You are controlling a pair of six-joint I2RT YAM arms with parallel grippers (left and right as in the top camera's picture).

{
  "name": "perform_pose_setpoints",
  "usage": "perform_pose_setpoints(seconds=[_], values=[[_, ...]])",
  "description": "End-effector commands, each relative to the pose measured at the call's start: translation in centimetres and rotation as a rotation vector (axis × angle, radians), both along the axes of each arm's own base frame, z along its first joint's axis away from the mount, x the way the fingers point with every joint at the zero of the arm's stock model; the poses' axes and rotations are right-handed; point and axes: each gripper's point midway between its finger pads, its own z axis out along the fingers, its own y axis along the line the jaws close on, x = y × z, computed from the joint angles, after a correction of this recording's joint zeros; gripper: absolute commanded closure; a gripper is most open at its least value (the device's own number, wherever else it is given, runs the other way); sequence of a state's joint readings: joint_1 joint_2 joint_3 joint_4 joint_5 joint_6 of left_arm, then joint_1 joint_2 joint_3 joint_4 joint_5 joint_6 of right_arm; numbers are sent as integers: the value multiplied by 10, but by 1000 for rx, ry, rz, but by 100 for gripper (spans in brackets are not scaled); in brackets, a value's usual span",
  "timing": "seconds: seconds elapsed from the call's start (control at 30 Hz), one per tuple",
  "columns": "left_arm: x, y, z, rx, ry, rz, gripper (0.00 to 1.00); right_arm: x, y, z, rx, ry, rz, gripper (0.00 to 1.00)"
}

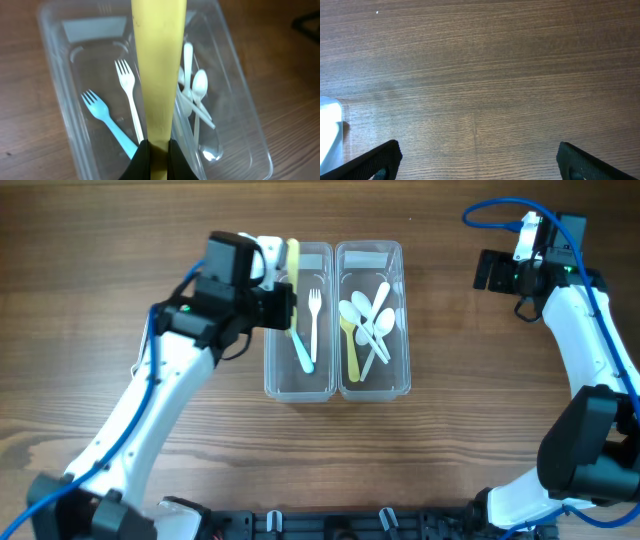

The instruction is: Pack container

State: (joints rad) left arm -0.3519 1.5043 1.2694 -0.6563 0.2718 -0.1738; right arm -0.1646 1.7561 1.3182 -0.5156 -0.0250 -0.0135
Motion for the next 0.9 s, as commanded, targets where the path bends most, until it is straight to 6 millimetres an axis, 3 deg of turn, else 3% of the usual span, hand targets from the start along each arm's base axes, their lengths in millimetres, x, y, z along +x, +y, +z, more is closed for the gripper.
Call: perform_pose_setpoints(seconds=[0.0, 0.03, 0.07, 0.2, 0.3, 0.4, 0.47, 0.6, 0.67, 0.73, 0.8, 0.87], values=[[4, -5, -29, 29, 74, 13, 93, 1, 1, 7, -11, -16, 11, 0], [5, -5, -35, 35, 88, 13, 90, 1, 1, 7, -11, -16, 11, 0], [5, -6, -41, 41, 102, 12, 80, 1, 1, 7, -11, -16, 11, 0], [9, -6, -39, 36, 88, 15, 8, 1, 1, 7, -11, -16, 11, 0], [21, 9, -9, 15, 14, 48, 9, 1, 1, 7, -11, -16, 11, 0], [27, 46, 21, 47, -60, 108, 10, 1, 1, 7, -11, -16, 11, 0], [26, 77, 27, 96, -72, 198, 10, 1, 1, 7, -11, -16, 11, 0], [6, 163, 13, 290, 31, 429, 5, 1, 1, 7, -11, -16, 10, 0], [-7, 194, -1, 378, 106, 472, 4, 1, 1, 7, -11, -16, 11, 0], [-12, 208, -15, 393, 153, 492, 6, 1, 1, 7, -11, -16, 10, 0], [-14, 215, -29, 416, 176, 476, 20, 1, 1, 7, -11, -16, 10, 0], [-15, 221, -46, 440, 197, 447, 26, 1, 1, 7, -11, -16, 10, 0]])
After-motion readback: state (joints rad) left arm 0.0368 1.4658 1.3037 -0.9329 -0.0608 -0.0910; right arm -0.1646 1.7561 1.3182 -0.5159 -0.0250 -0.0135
